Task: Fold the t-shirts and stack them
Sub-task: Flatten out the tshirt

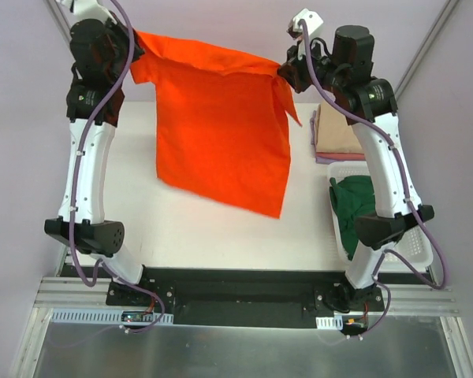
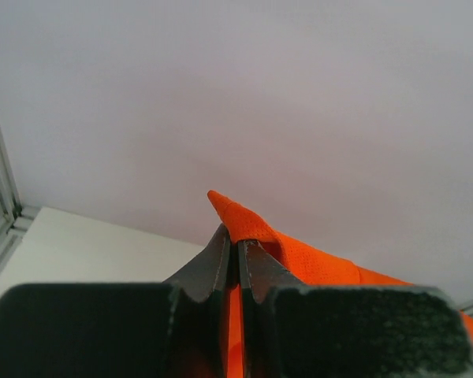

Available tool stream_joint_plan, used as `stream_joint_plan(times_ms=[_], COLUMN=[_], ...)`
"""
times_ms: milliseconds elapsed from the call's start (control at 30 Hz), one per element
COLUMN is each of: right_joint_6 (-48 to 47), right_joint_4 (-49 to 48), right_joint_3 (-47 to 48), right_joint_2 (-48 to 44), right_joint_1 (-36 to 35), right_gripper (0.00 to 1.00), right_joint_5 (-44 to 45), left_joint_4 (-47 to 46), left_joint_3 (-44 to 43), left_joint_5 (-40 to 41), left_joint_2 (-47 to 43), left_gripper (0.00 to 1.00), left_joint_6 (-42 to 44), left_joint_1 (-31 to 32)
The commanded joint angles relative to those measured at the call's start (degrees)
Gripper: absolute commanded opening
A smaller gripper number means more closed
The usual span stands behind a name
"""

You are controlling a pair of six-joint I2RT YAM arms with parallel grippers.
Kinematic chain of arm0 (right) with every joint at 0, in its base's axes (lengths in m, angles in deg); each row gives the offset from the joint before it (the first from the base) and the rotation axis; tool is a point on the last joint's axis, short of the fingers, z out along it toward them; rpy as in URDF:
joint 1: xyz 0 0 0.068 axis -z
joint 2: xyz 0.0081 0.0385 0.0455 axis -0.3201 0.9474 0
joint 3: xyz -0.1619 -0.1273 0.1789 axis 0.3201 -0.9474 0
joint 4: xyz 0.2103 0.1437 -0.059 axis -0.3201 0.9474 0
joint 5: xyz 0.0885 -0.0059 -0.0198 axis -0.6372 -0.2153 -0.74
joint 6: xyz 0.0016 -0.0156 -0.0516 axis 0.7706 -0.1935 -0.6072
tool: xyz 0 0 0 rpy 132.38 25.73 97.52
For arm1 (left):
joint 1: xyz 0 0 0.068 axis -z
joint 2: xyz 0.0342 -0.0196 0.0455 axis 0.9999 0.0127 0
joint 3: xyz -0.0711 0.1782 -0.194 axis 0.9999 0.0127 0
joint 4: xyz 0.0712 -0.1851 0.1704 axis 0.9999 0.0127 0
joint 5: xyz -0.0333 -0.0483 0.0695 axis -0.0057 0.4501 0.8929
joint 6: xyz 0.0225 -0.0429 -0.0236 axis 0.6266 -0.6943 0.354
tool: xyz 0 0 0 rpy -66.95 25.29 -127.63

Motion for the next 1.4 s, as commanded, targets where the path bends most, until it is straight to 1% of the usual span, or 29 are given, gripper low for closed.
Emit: stream_joint_plan(times_ms=[0,33,133,200,267,333,400,433,467,500,533,567,600,633,667,700,733,767,800,833,933,1000,1133,1200,1233,1333,1367], right_joint_6=[-3.8,-4.7,-9.0,-11.2,-14.8,-17.8,-17.9,-16.3,-14.9,-11.6,-7.4,-5.6,-3.8,-2.6,-1.4,-0.1,1.6,3.3,4.7,6.8,14.8,21.3,34.5,39.1,40.9,44.6,45.0], right_joint_4=[-8.7,-8.1,-5.4,-4.0,-3.0,-2.9,-2.8,-2.7,-3.0,-5.7,-9.0,-11.2,-13.5,-14.8,-15.8,-16.6,-17.7,-18.1,-18.1,-18.3,-19.7,-19.5,-15.6,-14.4,-14.3,-14.6,-14.2], right_joint_3=[-2.1,-4.9,-15.1,-24.3,-34.3,-43.5,-50.8,-55.0,-58.4,-62.5,-65.9,-69.6,-72.4,-74.6,-76.2,-77.5,-78.3,-78.5,-78.4,-78.2,-77.6,-76.8,-75.5,-75.3,-75.5,-75.5,-75.1], right_joint_2=[-9.2,-10.4,-15.3,-20.0,-23.3,-25.9,-26.9,-27.0,-27.1,-27.2,-27.5,-27.4,-27.4,-27.3,-27.3,-27.5,-28.1,-28.9,-29.2,-30.0,-30.7,-30.0,-26.2,-23.8,-22.7,-19.1,-17.5], right_joint_1=[0.1,0.1,-0.4,-1.7,-4.7,-9.1,-11.5,-12.1,-12.8,-13.2,-13.6,-13.9,-14.3,-14.5,-14.4,-14.4,-14.4,-14.4,-14.4,-14.4,-14.4,-14.4,-14.3,-13.7,-13.3,-12.5,-12.5], right_gripper=[0.00,0.01,0.02,0.03,0.06,0.06,0.07,0.11,0.15,0.16,0.18,0.24,0.37,0.55,0.74,0.84,0.91,0.99,0.97,0.96,0.96,0.96,0.96,0.96,0.96,0.96,0.96], right_joint_5=[-6.5,-8.6,-12.8,-13.0,-13.0,-9.9,-10.0,-10.7,-11.4,-11.6,-11.7,-12.4,-13.4,-14.3,-15.2,-15.8,-15.2,-14.5,-13.6,-12.3,-4.5,1.3,14.7,17.9,18.5,19.4,21.7], left_joint_4=[-1.7,-1.7,-3.1,-3.9,-5.1,-5.0,-5.1,-5.1,-5.0,-5.0,-4.6,-3.8,-3.5,-3.2,-2.3,-1.5,-1.3,-1.3,-1.2,-1.0,-0.4,-0.6,-3.7,-5.2,-5.8,-6.0,-6.0], left_joint_3=[-4.5,-2.6,11.6,23.3,38.0,51.9,65.6,72.3,77.6,83.0,87.7,91.0,94.1,96.0,96.7,96.3,95.7,94.6,93.3,92.2,87.9,84.9,77.5,73.2,71.1,62.4,59.5], left_joint_5=[2.1,2.5,5.2,8.2,12.8,16.4,18.4,19.1,19.1,19.1,19.2,20.0,22.1,24.7,26.3,26.9,26.7,26.2,25.4,24.0,18.2,12.5,-4.2,-11.5,-14.1,-18.1,-18.9], left_joint_2=[-6.1,-7.6,-13.6,-18.7,-25.9,-32.3,-39.3,-42.6,-45.4,-48.4,-50.7,-53.6,-56.3,-58.4,-60.4,-62.0,-63.3,-64.0,-64.1,-63.7,-59.1,-54.6,-41.0,-32.7,-28.1,-15.4,-11.8], left_gripper=[0.00,0.00,0.00,0.00,0.00,0.00,0.00,0.04,0.14,0.27,0.28,0.42,0.62,0.72,0.84,0.92,0.99,0.99,0.99,0.99,0.99,0.99,0.99,0.99,0.99,0.99,0.99], left_joint_6=[4.7,4.7,5.0,3.7,-0.7,-6.9,-14.3,-17.7,-20.3,-22.4,-24.6,-27.2,-29.3,-31.0,-31.7,-31.8,-31.3,-30.3,-29.2,-28.4,-26.1,-24.5,-18.5,-15.4,-13.9,-11.0,-10.9], left_joint_1=[-1.2,-1.3,-1.4,-1.4,-1.4,-1.4,-1.4,-1.4,-1.4,-1.4,-1.4,-1.4,-1.4,-1.4,-1.4,-1.4,-1.4,-1.4,-1.4,-1.3,-1.4,-1.3,-0.9,0.4,1.3,3.8,4.2])
